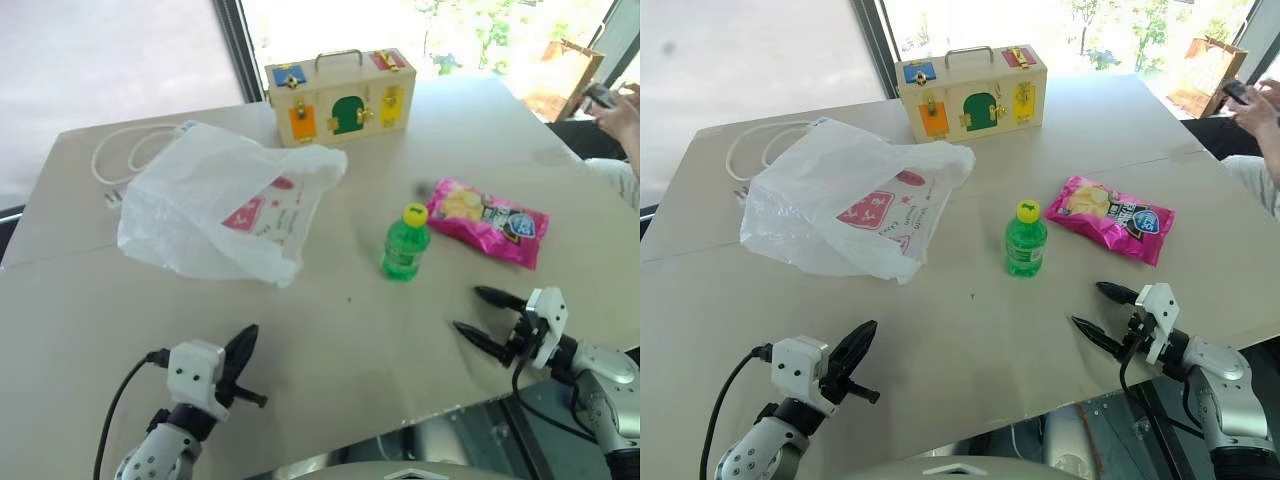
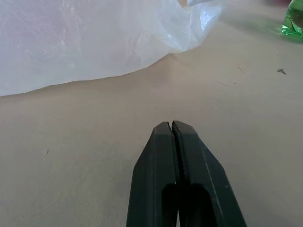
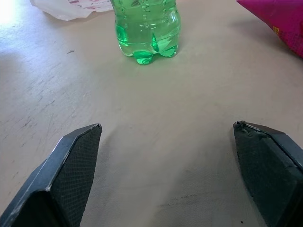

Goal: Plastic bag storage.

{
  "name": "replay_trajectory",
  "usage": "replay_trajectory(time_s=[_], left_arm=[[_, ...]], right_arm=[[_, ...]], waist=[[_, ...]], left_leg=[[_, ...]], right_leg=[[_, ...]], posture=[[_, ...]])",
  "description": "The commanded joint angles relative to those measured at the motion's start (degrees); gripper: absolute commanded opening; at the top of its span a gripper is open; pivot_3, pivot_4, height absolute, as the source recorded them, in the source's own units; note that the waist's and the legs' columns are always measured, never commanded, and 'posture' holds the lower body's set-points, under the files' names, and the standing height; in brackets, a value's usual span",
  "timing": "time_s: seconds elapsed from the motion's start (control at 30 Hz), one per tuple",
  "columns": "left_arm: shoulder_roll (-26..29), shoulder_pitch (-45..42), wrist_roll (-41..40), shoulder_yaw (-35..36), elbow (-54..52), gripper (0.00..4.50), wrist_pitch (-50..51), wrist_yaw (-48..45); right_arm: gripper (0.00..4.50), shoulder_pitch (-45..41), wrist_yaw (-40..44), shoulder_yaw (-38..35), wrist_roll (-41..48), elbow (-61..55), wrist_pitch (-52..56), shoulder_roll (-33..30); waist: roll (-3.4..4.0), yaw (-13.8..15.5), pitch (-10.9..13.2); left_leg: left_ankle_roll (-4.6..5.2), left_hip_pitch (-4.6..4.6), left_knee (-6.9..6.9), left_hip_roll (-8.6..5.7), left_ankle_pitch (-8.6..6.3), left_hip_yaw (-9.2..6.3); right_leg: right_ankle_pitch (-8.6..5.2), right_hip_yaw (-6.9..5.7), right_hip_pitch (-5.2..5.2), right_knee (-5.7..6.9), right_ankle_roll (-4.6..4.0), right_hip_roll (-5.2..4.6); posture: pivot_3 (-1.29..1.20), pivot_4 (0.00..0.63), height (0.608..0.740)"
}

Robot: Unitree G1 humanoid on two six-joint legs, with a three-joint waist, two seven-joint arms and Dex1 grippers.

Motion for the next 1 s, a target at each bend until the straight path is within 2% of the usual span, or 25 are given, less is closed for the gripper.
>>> replay_trajectory(time_s=[0.03, 0.73, 0.87, 1.0], left_arm=[[-0.01, 0.84, -0.44, 0.31, -1.92, 0.05, -1.85, 0.16], [-0.79, -0.02, 2.84, 0.47, -0.57, 0.05, -3.65, 4.07], [-0.63, -1.08, 3.79, 0.49, -1.78, 0.05, -3.01, 5.08], [-0.59, -3.2, 3.37, -0.09, -5.77, 0.05, 0.36, 6.31]], right_arm=[[4.5, 0.35, 0.59, 0.53, 0.1, 0.48, 0.03, -0.42], [4.5, -2.06, 2.34, 0.34, -0.02, 3.53, -2.62, -0.42], [4.5, -0.23, 6.28, 1.79, 0.49, -1.5, -4.23, -2.06], [4.5, 2.53, 8.23, 2.49, 7.21, -11.71, 0.79, -3.09]], waist=[[0.0, 0.0, 0.0], [-0.02, -0.03, -0.01], [-0.01, -0.01, 0.0], [0.05, 0.05, 0.04]], left_leg=[[0.0, 0.0, 0.0, 0.0, 0.0, 0.0], [0.04, 0.02, 0.04, 0.0, 0.02, 0.04], [0.05, 0.02, 0.04, 0.0, 0.03, 0.04], [0.17, 0.01, 0.03, 0.0, 0.1, 0.03]], right_leg=[[0.0, 0.0, 0.0, 0.0, 0.0, 0.0], [0.0, 0.03, 0.01, 0.06, 0.0, 0.02], [0.0, 0.03, 0.0, 0.07, 0.0, 0.03], [0.0, 0.04, -0.02, 0.08, 0.0, -0.03]], posture=[[0.0, 0.15, 0.74], [0.0, 0.15, 0.74], [0.0, 0.15, 0.74], [0.0, 0.15, 0.74]])
